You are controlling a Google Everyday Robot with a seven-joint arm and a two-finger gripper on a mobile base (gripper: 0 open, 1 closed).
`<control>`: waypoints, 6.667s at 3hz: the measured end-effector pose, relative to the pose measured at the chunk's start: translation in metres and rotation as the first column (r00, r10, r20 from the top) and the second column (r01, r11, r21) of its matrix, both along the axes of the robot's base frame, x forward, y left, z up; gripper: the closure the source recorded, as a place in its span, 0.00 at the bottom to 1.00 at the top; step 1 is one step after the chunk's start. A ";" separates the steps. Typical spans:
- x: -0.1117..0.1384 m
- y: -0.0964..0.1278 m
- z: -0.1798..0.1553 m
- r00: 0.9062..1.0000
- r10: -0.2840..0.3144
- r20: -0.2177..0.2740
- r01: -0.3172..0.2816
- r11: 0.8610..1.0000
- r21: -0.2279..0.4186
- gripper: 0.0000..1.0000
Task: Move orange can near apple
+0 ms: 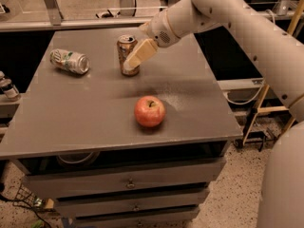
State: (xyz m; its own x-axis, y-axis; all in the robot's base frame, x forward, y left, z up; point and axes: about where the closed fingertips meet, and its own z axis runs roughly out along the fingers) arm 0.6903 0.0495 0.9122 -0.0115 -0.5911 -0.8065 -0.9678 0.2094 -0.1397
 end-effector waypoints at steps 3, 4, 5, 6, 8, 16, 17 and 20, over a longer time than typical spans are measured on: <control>0.014 0.031 -0.013 1.000 0.013 -0.027 -0.013 1.000 0.020 0.47; 0.013 0.026 -0.008 1.000 0.012 -0.015 -0.011 1.000 0.018 0.70; 0.004 0.008 0.007 1.000 0.010 0.010 -0.010 1.000 0.001 0.93; -0.025 -0.021 0.024 1.000 -0.027 0.013 0.027 0.999 -0.027 1.00; -0.068 -0.054 0.010 0.993 -0.107 -0.058 0.106 0.994 -0.025 1.00; -0.094 -0.091 -0.021 0.963 -0.236 -0.128 0.243 0.969 0.046 0.00; -0.098 -0.105 -0.014 0.957 -0.267 -0.115 0.272 0.962 0.031 0.00; -0.123 -0.206 0.005 0.882 -0.457 -0.118 0.462 0.887 0.015 0.00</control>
Offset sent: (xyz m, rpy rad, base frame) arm 0.0190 0.0314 -0.0103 0.0250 0.0233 0.0060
